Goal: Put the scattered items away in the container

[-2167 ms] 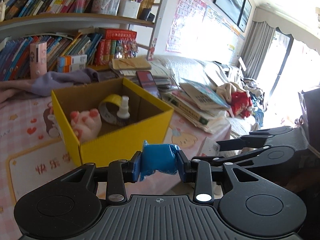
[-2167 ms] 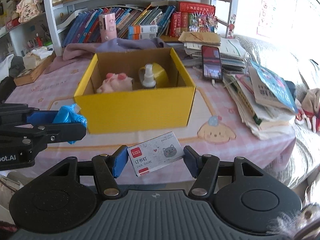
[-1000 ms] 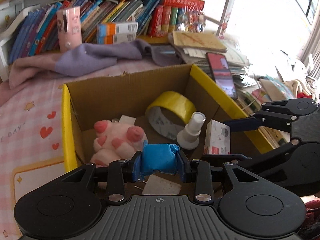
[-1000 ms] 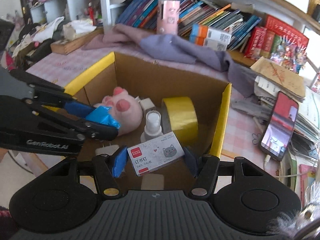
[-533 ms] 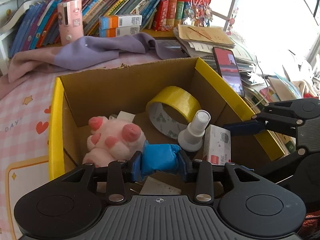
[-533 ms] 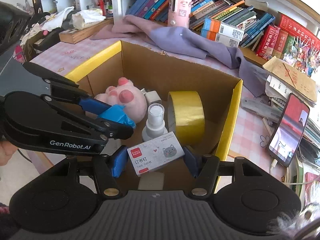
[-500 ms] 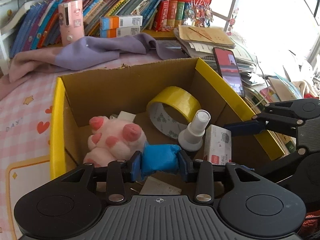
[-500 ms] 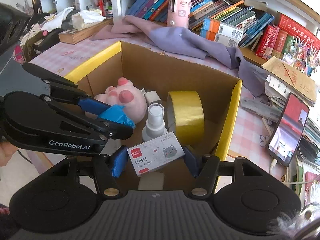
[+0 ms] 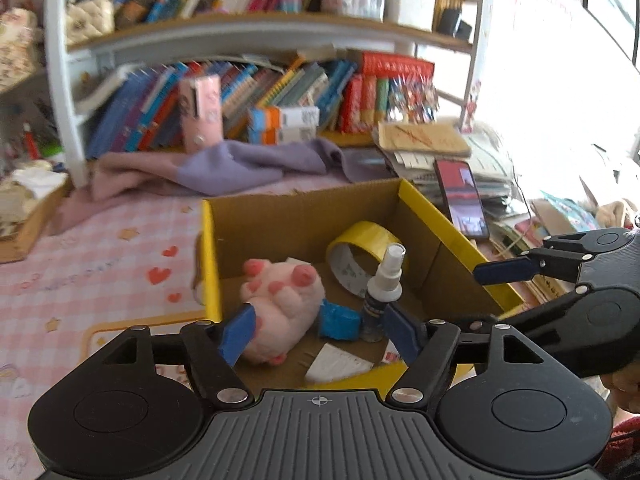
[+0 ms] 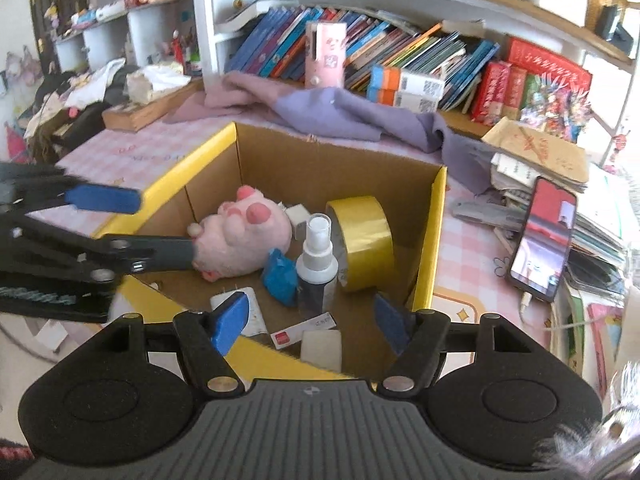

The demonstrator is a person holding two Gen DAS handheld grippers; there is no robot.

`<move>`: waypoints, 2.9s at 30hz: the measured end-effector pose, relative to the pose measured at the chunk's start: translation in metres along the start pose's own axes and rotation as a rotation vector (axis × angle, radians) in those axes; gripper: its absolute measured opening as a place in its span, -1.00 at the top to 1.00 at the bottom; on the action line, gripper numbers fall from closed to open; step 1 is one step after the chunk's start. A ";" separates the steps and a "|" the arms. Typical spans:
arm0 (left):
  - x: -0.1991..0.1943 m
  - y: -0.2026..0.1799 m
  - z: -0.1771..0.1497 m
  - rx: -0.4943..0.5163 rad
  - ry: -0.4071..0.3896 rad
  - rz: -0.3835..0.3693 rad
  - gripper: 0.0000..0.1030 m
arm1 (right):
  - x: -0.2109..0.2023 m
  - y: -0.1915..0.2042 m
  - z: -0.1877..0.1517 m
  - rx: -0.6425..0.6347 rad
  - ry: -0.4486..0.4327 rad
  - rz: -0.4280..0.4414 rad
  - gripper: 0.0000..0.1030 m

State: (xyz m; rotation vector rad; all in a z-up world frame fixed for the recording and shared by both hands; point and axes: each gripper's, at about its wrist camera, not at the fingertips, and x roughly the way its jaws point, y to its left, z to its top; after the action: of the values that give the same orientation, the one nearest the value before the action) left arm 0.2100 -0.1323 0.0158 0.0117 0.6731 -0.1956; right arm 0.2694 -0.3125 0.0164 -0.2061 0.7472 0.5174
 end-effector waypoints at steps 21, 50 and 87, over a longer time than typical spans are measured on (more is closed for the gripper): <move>-0.087 0.028 -0.070 -0.039 -0.070 0.145 -0.72 | -0.070 0.085 -0.042 0.065 -0.144 -0.167 -0.53; -0.182 0.048 -0.155 -0.015 -0.069 0.293 -0.99 | -0.120 0.181 -0.118 0.125 -0.131 -0.211 -0.94; -0.197 0.068 -0.166 -0.104 -0.038 0.289 -1.00 | -0.125 0.206 -0.116 0.072 -0.113 -0.127 -1.00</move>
State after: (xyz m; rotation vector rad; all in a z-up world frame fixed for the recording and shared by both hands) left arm -0.0309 -0.0184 0.0049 0.0054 0.6352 0.1169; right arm 0.0172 -0.2240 0.0200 -0.1552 0.6367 0.3773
